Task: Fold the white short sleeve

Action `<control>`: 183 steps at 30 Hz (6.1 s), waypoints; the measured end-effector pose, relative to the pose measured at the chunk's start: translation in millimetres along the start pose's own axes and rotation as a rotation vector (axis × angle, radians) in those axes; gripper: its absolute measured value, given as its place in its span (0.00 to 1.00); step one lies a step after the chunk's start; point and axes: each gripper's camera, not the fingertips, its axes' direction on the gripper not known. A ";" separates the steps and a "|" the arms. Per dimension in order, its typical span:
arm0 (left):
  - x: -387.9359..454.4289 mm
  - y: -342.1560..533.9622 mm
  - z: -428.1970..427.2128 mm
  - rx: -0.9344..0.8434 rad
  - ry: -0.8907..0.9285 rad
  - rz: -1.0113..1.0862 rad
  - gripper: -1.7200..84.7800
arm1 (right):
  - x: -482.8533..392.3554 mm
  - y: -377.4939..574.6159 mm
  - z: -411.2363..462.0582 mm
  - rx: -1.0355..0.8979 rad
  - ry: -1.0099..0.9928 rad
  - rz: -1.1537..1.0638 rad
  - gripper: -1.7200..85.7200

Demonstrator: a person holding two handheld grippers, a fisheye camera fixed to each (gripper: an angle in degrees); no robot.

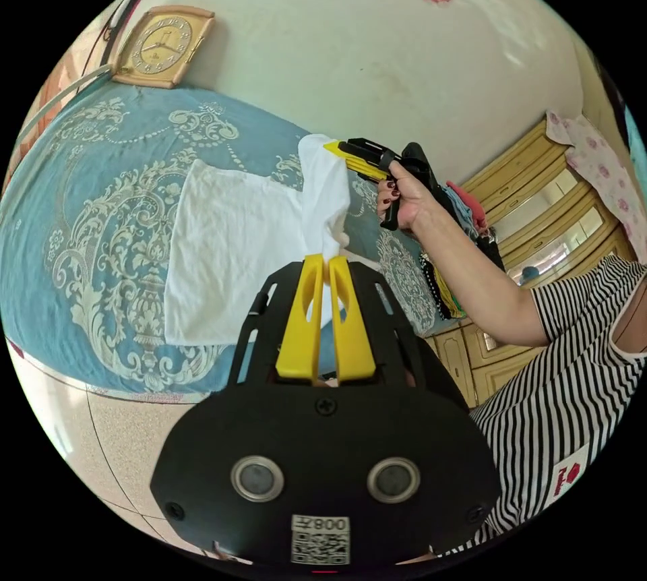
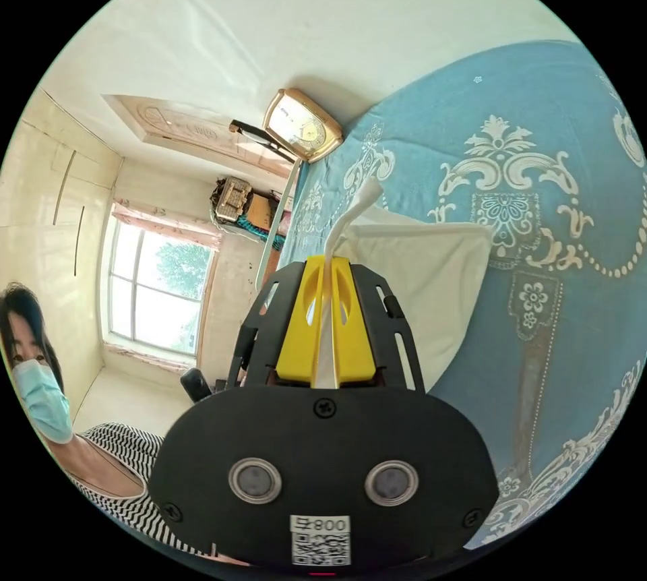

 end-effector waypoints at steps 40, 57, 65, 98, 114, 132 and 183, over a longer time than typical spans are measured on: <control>-302.0 179.0 -54.7 0.080 -0.001 -0.376 0.02 | -242.6 -84.5 298.0 -0.356 0.295 0.070 0.07; -275.9 133.8 -13.1 -0.050 -0.162 -0.158 0.02 | -360.2 0.0 288.3 -0.429 0.235 -0.079 0.04; -264.5 129.0 -4.0 -0.121 -0.177 -0.120 0.02 | -484.1 178.3 204.7 -0.388 0.621 -0.405 0.12; -184.8 78.5 2.1 -0.247 -0.366 -0.012 0.02 | -607.0 448.9 239.6 -0.552 1.237 -0.928 0.03; -142.4 62.7 -16.4 -0.172 -0.405 -0.061 0.02 | -535.3 446.6 151.1 -0.563 1.093 -0.765 0.02; -76.8 18.5 31.1 -0.160 -0.237 0.067 0.02 | -387.5 314.7 54.3 -0.369 0.597 -0.459 0.02; 131.3 41.6 118.4 -0.426 -0.206 0.471 0.09 | 5.4 291.6 11.7 -0.375 -0.018 0.229 0.08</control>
